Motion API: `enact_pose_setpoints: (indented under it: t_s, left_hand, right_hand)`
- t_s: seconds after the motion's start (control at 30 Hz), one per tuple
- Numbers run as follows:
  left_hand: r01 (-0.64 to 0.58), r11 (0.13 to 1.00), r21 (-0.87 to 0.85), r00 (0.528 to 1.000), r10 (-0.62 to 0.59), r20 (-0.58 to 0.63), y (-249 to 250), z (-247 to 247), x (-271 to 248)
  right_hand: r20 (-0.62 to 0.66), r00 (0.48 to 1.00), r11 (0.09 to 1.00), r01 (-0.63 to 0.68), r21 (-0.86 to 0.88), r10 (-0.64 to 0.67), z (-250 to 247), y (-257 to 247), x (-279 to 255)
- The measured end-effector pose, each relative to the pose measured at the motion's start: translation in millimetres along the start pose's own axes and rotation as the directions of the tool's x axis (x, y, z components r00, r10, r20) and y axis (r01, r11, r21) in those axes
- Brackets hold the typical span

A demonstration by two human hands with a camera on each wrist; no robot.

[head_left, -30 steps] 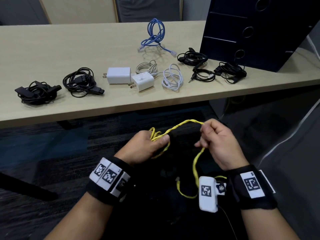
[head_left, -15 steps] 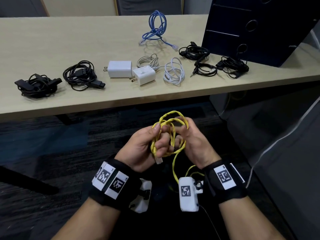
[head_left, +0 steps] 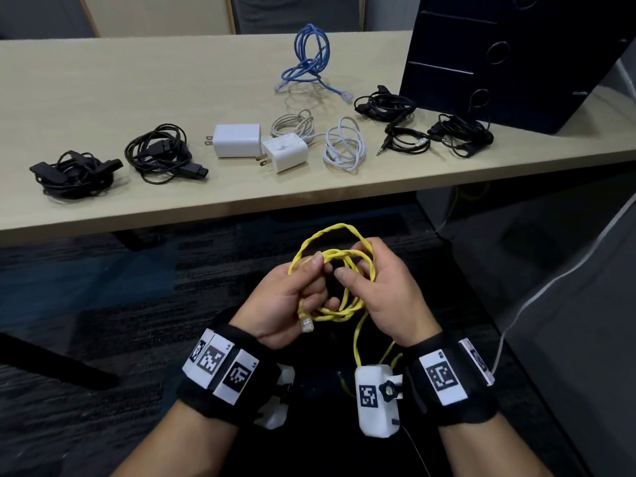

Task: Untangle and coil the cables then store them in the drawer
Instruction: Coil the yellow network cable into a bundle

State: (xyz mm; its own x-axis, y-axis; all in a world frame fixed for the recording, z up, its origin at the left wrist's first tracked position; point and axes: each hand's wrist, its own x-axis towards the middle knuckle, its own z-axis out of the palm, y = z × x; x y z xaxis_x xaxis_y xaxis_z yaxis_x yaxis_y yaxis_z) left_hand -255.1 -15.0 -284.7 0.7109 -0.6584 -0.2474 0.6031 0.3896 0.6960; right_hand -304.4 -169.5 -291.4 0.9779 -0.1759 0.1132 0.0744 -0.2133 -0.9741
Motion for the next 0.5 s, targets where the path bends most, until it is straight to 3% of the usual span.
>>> enact_pose_setpoints:
  t_s: [0.13,0.3,0.4,0.5]
  left_hand:
    - [-0.017,0.996,0.084,0.996,0.01,0.093,6,-2,-1]
    - [0.093,0.984,-0.154,0.995,-0.087,0.044,13,7,2]
    - [0.101,0.983,-0.155,0.995,-0.097,0.038,16,12,2]
    - [0.017,0.994,-0.106,1.0,-0.015,0.027,13,11,2]
  right_hand:
    - [0.029,1.0,0.981,0.013,-0.196,-0.007,-8,-4,0]
    - [0.055,0.998,0.956,0.05,-0.29,-0.035,-9,-10,1]
    - [0.109,0.994,0.964,0.049,-0.262,-0.021,-11,-8,0]
    - [0.12,0.993,0.998,0.017,-0.056,-0.01,-8,0,-3]
